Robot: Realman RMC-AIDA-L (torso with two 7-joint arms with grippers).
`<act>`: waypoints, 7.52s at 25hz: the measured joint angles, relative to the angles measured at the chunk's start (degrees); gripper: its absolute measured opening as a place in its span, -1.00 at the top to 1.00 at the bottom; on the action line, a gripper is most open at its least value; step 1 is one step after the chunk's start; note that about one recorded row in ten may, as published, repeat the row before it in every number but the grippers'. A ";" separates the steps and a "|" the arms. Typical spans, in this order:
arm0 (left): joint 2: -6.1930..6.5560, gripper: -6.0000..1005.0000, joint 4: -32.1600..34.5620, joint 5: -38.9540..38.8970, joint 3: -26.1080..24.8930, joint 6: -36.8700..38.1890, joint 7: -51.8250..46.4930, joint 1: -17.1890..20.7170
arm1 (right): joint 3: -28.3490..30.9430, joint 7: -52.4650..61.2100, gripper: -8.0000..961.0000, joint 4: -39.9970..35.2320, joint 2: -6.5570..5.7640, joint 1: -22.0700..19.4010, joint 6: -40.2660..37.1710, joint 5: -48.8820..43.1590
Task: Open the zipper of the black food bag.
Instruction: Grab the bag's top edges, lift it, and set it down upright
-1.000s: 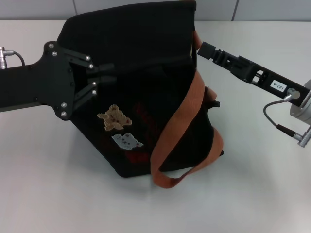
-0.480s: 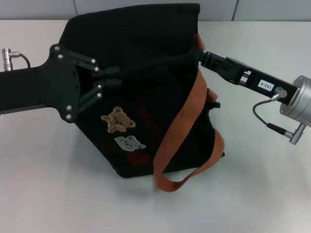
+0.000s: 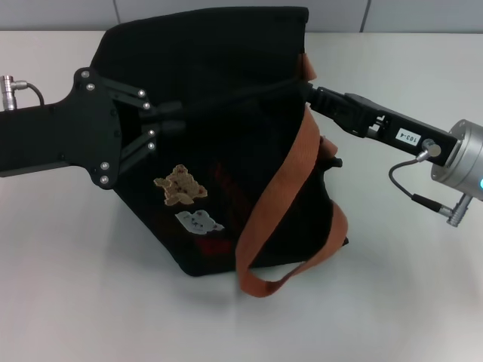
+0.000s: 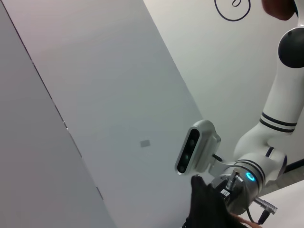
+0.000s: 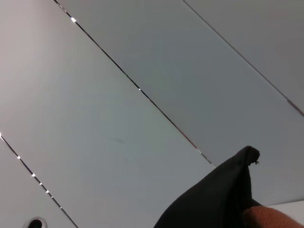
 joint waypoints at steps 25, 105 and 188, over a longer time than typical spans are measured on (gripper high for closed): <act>0.02 0.84 -0.59 -0.26 -3.65 -0.19 0.38 0.36 | 0.78 -1.23 0.94 -0.65 -0.32 -2.44 -1.08 0.34; -0.27 0.84 -3.86 -1.13 -3.69 -0.62 1.49 -0.77 | -1.30 -15.96 0.46 3.09 -0.10 -4.68 2.17 4.00; -0.39 0.84 -7.56 -1.14 -3.87 -1.81 1.58 -0.50 | 0.43 -55.32 0.82 9.13 0.26 0.78 6.16 4.21</act>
